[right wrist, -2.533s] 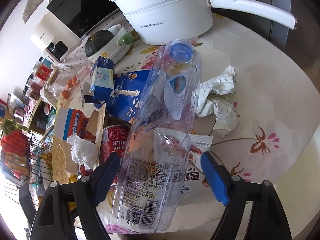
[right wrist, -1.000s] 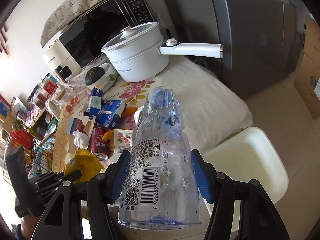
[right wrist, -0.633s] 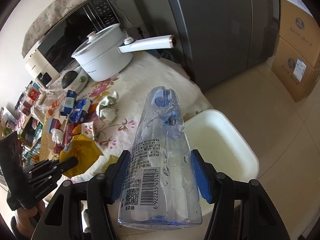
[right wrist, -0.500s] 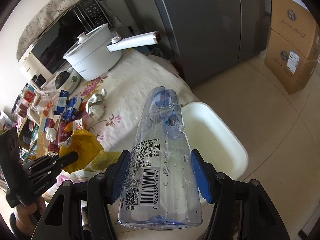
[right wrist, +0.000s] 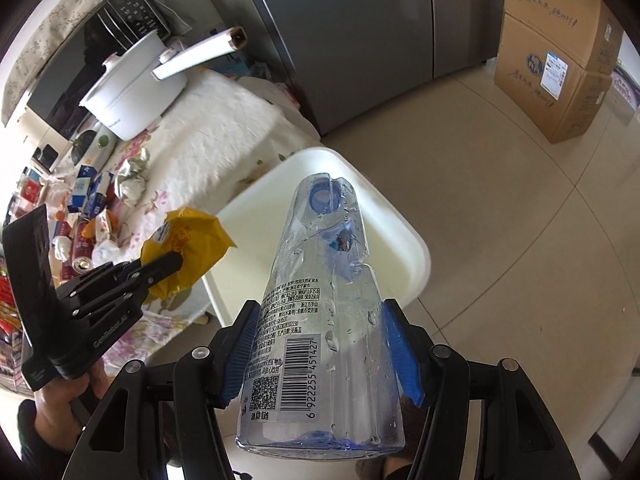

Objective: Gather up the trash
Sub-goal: 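Carry the wrapper into the white bin and open the left tool while the right tool carries the bottle, then lower the clear bottle into the white bin and open the right tool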

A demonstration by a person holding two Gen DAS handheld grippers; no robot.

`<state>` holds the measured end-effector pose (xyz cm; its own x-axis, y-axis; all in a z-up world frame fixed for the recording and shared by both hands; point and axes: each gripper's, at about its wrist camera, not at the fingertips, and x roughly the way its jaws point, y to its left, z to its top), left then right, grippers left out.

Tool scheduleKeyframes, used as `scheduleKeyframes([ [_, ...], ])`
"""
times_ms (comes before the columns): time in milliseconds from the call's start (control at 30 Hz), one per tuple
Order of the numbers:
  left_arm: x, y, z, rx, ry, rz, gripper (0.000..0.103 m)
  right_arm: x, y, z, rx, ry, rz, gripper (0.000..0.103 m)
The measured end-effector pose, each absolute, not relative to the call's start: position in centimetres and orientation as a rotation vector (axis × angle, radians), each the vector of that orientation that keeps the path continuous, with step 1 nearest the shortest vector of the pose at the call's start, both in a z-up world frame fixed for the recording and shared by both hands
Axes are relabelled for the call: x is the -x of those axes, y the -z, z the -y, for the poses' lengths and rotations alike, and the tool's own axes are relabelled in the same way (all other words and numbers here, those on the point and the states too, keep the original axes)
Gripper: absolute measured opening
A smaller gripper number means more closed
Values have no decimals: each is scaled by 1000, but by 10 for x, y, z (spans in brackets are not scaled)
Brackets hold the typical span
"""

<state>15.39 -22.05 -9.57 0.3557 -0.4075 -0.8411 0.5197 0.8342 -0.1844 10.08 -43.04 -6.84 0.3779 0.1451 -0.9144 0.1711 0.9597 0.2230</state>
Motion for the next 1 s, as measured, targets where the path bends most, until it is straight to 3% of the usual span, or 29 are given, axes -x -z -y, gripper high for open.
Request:
scheduleKeyframes([
  [133,-157,107,232,-166,602,-1034,20,-103,72,434,-296,26,-1202,62],
  [167,-157,108,234,-189,583,-1018,32,-104,73,434,-295,27,-1204,62],
  [200,-159,110,235,-203,572,-1015,52,-104,74,434,-294,28,-1206,62],
  [267,-162,112,234,-215,530,-1013,71,-105,76,436,-294,30,-1211,62],
  [300,-164,112,233,-222,513,-1016,76,-105,77,436,-292,31,-1214,62],
  [700,-165,103,198,-238,384,-1079,95,-121,93,428,-257,44,-1275,63],
  [1000,-161,90,167,-215,339,-1080,102,-138,109,415,-213,73,-1327,63],
])
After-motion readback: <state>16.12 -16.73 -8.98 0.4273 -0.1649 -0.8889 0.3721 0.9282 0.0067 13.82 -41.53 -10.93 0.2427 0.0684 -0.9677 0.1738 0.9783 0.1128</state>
